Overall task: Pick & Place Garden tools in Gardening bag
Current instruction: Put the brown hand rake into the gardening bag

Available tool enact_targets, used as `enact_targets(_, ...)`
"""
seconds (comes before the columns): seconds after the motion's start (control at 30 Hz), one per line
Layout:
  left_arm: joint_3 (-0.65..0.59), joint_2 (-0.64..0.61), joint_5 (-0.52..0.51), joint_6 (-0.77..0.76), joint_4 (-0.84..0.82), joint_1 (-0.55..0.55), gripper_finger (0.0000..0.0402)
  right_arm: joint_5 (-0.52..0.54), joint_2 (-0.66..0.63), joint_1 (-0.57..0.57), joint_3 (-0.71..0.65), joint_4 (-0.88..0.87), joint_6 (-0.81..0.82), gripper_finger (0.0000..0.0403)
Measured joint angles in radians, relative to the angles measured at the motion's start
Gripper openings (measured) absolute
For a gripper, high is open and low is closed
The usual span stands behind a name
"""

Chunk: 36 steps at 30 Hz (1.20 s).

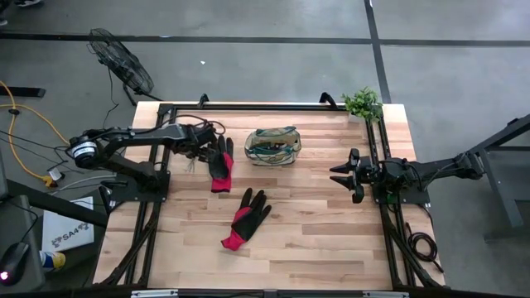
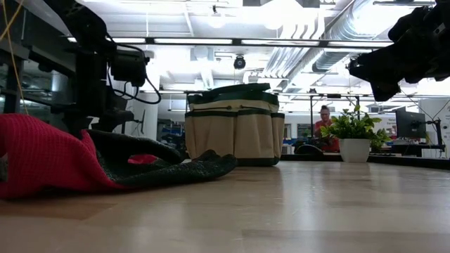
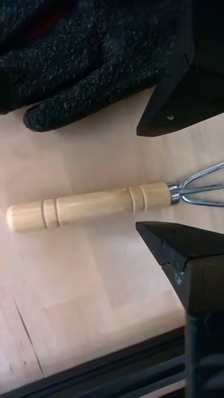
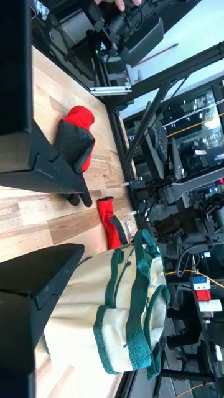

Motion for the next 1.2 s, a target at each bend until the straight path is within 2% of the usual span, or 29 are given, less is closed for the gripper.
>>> enact_targets(0.43,0.0,0.0,0.006,0.016,0.0,0.032,0.0227,0.0,0.0,0.0,0.0,0.0,0.0,0.0135)
enact_targets(0.93,-0.089,0.0,0.051,0.033,0.145,0.051,0.0227,0.0,0.0,0.0,0.0,0.0,0.0,0.0135)
enact_targets(1.2,-0.108,-0.003,0.06,0.028,0.17,0.051,0.0227,0.0,0.0,0.0,0.0,0.0,0.0,0.0135)
